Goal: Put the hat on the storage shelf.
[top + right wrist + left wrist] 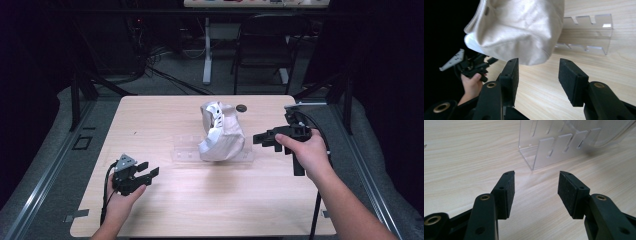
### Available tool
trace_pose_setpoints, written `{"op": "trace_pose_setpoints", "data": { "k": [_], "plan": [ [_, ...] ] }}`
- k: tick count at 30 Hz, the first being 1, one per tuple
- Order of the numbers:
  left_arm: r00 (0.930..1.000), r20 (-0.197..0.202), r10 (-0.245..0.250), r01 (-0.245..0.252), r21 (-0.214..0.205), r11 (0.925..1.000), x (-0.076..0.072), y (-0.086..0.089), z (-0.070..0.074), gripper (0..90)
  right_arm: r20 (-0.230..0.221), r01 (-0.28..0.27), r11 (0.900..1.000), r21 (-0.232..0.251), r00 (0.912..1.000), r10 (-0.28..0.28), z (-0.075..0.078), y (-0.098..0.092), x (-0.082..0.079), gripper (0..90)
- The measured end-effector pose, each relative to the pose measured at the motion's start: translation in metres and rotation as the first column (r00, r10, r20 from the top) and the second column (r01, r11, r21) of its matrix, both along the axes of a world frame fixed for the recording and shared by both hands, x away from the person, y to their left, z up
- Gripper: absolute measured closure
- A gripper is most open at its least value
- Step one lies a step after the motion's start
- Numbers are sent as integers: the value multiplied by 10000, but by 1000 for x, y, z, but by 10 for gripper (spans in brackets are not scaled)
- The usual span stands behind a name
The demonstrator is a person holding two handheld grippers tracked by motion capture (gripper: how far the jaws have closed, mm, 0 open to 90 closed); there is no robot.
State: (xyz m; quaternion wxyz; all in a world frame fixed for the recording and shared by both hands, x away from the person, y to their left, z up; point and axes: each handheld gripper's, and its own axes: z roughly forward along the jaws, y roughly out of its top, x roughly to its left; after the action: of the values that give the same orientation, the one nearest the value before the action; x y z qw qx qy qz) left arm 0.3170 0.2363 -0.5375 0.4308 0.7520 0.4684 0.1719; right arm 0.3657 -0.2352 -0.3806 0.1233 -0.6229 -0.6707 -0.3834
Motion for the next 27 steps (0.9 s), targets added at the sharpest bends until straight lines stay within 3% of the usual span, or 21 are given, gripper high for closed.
{"op": "trace_pose_setpoints", "data": {
  "k": [7,14,17,22,27],
  "plan": [
    [10000,-92,-18,20,259,9997,2,-1,-5,480,137,-54,9992,-397,9999,59,-13,-2,-8,514],
    [9998,-118,-161,165,360,9992,3,-4,-9,480,128,-192,9963,-840,9997,203,-42,-3,-18,510],
    [9997,-184,-168,176,416,9990,3,-4,-11,479,360,-181,9924,-1213,9991,227,-59,-5,-26,509],
    [9995,-220,-222,232,484,9986,4,-5,-13,478,455,-204,9902,-1382,9986,269,-75,-6,-34,509],
    [9995,-153,-289,299,688,9972,4,-7,-15,478,888,-270,9868,-1595,9952,415,-93,-3,-46,509]
  ]
}}
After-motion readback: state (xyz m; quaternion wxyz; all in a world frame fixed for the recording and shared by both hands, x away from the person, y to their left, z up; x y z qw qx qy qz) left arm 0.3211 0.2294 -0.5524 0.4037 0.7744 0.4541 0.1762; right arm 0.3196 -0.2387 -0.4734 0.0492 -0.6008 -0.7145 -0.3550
